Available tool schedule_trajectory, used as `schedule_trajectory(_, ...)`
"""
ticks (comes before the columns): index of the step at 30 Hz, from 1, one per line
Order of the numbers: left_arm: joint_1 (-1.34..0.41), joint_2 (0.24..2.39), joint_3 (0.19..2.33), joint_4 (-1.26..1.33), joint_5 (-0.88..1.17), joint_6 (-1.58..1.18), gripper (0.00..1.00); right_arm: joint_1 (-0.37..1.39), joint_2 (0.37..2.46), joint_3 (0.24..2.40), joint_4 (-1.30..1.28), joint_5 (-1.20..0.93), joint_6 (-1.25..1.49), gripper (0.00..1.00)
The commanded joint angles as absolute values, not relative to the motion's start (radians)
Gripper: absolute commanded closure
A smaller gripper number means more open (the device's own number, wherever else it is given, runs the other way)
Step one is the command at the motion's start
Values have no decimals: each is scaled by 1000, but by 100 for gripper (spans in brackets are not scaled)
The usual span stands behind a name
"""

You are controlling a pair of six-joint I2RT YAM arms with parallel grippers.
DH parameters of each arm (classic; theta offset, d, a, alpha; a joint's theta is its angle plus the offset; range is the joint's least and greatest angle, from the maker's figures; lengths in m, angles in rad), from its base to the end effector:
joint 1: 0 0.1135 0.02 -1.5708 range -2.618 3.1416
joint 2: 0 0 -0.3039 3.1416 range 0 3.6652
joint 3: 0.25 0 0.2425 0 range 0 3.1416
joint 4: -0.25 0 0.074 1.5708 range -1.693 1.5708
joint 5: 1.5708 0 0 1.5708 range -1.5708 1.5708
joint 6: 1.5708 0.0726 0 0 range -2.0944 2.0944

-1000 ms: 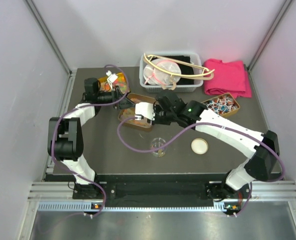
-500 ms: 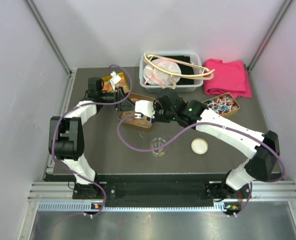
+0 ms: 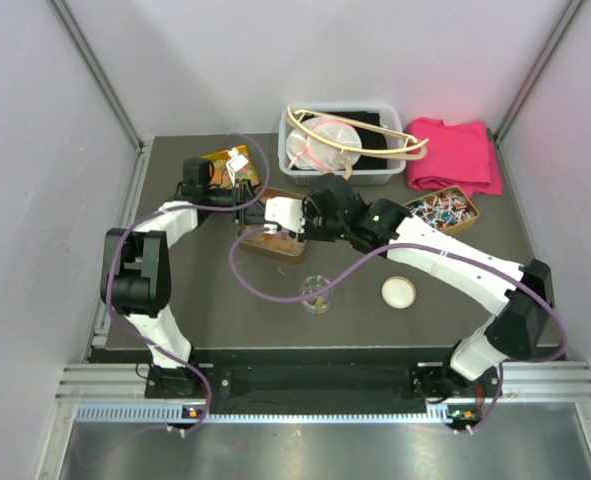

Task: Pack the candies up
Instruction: Adjust the spatula.

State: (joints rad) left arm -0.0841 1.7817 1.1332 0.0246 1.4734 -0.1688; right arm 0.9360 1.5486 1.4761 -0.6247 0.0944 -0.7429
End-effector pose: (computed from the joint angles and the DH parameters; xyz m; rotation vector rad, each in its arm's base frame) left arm 0.3655 -0.1033 0.2692 0.7536 1.8195 -1.7224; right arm 0.2214 0.2891 0.3662 -1.6515 1.5490 -0.0046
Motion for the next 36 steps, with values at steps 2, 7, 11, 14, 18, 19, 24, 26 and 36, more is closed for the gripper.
schedule_trajectory(2, -89, 1795, 1203, -43, 1604, -126, 69, 959, 1551, 1491, -529, 130, -759, 100)
schedule_trajectory(7, -95, 1796, 1224, -115, 1661, -69, 93, 957, 1549, 1465, -488, 147, -756, 100)
schedule_trajectory(11, -101, 1783, 1223, -129, 1666, -66, 100, 959, 1546, 1427, -445, 160, -756, 100)
schedule_trajectory(14, -112, 1776, 1220, -129, 1666, -64, 100, 959, 1542, 1408, -416, 163, -750, 100)
schedule_trajectory(18, -126, 1776, 1215, -127, 1666, -60, 100, 957, 1537, 1405, -390, 158, -732, 100)
schedule_trajectory(19, -130, 1776, 1213, -126, 1667, -58, 100, 957, 1537, 1405, -387, 150, -723, 100)
schedule_trajectory(24, -135, 1786, 1210, -127, 1666, -57, 100, 959, 1532, 1426, -397, 123, -700, 100)
schedule_trajectory(26, -138, 1793, 1209, -126, 1667, -55, 100, 959, 1532, 1453, -416, 94, -686, 100)
schedule_trajectory(36, -149, 1801, 1209, -123, 1667, -58, 100, 959, 1560, 1488, -445, 67, -680, 99)
